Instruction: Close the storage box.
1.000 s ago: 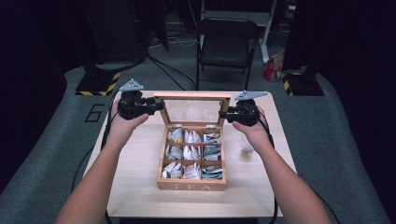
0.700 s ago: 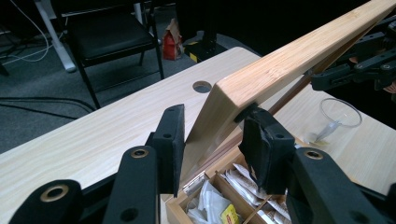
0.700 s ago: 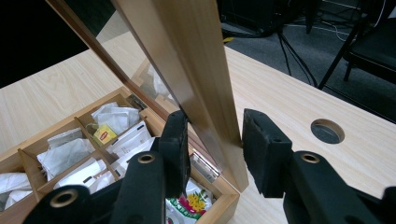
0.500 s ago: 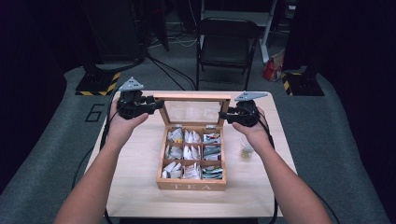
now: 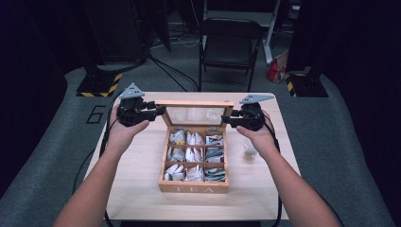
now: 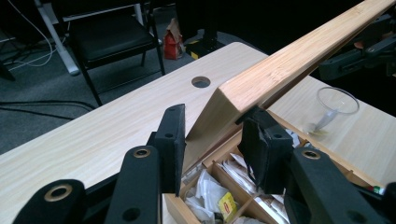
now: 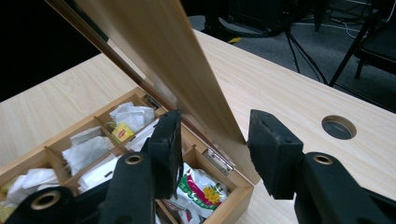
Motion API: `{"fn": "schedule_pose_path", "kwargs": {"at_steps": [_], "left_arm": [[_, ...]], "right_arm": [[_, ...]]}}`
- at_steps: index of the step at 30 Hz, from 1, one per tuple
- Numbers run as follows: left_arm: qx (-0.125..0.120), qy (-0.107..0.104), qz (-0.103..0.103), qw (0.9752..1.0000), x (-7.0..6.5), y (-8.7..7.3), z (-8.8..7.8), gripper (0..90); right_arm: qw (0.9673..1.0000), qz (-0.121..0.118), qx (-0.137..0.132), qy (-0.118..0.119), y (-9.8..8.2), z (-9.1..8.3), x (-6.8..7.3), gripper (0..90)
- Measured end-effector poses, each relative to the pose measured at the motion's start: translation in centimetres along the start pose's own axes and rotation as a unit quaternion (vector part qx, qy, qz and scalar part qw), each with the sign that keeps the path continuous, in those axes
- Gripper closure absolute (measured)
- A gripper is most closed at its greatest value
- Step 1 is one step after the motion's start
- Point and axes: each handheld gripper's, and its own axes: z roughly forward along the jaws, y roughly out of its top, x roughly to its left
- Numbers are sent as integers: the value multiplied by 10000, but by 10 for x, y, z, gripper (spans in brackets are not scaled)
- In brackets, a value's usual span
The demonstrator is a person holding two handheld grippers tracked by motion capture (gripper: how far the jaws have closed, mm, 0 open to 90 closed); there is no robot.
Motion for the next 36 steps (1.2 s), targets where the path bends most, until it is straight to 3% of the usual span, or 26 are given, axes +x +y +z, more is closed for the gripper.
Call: {"fn": "schedule_pose_path", "kwargs": {"at_steps": [7, 17, 25, 36], "left_arm": [[-36, -32, 37, 10000, -6, -9, -5, 596], [-1, -92, 88, 9999, -16, -22, -12, 587], [27, -169, 83, 9998, -21, -32, -16, 576], [101, -271, 161, 9995, -35, -57, -25, 563]], "right_arm": [[9998, -189, 13, -50, -1, -17, 13, 521], [9998, -154, -44, 92, -5, -39, 29, 537], [9993, -312, -174, 77, -14, -54, 41, 545], [9989, -419, -212, 66, -28, -70, 58, 540]]}}
